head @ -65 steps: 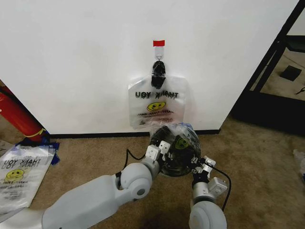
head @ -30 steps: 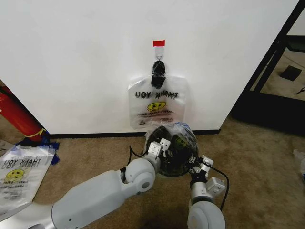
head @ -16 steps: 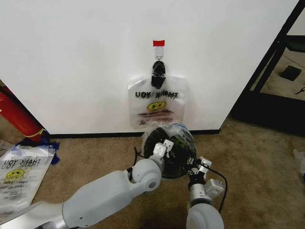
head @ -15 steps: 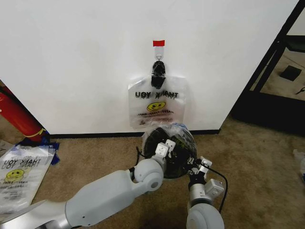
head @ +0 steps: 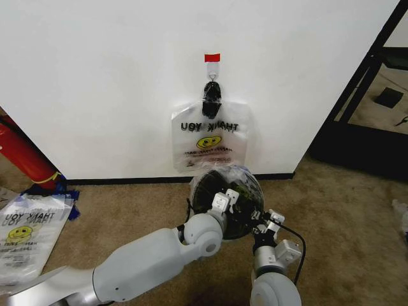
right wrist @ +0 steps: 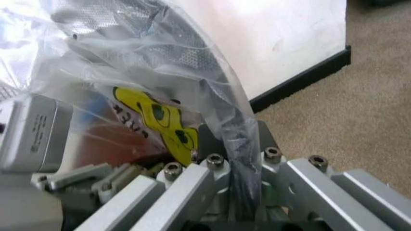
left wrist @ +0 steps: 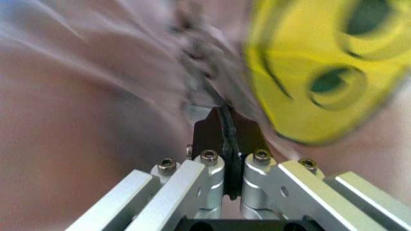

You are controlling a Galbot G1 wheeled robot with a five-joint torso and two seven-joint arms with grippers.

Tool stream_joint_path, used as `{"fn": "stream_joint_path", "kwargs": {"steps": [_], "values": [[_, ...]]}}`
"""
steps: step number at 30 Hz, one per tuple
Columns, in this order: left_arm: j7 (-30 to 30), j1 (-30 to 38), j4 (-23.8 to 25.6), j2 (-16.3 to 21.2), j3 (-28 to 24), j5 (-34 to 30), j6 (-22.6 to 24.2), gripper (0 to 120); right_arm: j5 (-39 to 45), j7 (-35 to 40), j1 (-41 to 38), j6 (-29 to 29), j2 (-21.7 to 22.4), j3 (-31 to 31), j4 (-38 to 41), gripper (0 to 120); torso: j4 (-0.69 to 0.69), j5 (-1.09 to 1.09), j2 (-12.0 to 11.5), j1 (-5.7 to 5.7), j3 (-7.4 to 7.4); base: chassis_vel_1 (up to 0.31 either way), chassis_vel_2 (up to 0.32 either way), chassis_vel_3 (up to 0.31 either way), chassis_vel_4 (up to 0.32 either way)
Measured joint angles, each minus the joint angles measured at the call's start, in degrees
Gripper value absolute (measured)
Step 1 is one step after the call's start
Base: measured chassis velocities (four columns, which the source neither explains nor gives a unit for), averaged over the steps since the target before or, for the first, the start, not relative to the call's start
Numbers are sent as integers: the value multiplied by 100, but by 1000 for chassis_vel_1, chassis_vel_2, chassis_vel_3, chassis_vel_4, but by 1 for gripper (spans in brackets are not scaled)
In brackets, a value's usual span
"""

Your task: Pick up the garbage bag from the wall and place it over the trash bin.

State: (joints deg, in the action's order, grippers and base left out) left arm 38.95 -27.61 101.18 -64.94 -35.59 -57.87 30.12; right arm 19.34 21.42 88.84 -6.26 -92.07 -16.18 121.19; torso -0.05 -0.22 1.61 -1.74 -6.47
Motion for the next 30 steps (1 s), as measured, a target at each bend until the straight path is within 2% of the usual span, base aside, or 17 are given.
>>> {"fn": "stream_joint_path", "kwargs": {"steps": [9, 16, 22, 26, 30], "values": [[-64, -107, -148, -203, -101, -2, -48, 0, -12, -4, -19, -2, -6, 57, -32, 0, -1, 0, 0, -1, 0, 0, 0, 0, 0], [-195, -202, 146, -112, -278, -38, -24, 0, -11, -5, 15, -19, 1, 53, -49, 0, 0, 0, 0, 0, 0, 0, 0, 0, 0], [-106, -167, -85, -117, -66, 0, -29, 0, -18, -9, 41, -12, 2, 66, -39, 0, 0, 0, 0, 0, 0, 0, 0, 0, 0], [-31, -123, -123, 56, 61, 10, -24, 0, -71, -31, 67, 4, -2, 110, -34, 0, -1, -1, 0, 0, 0, 0, 0, 0, 0], [-25, -177, 141, 287, 97, 9, 5, 0, -85, -32, 44, 9, -6, 116, -43, 0, 1, 0, 0, 0, 0, 0, 0, 0, 0]]}}
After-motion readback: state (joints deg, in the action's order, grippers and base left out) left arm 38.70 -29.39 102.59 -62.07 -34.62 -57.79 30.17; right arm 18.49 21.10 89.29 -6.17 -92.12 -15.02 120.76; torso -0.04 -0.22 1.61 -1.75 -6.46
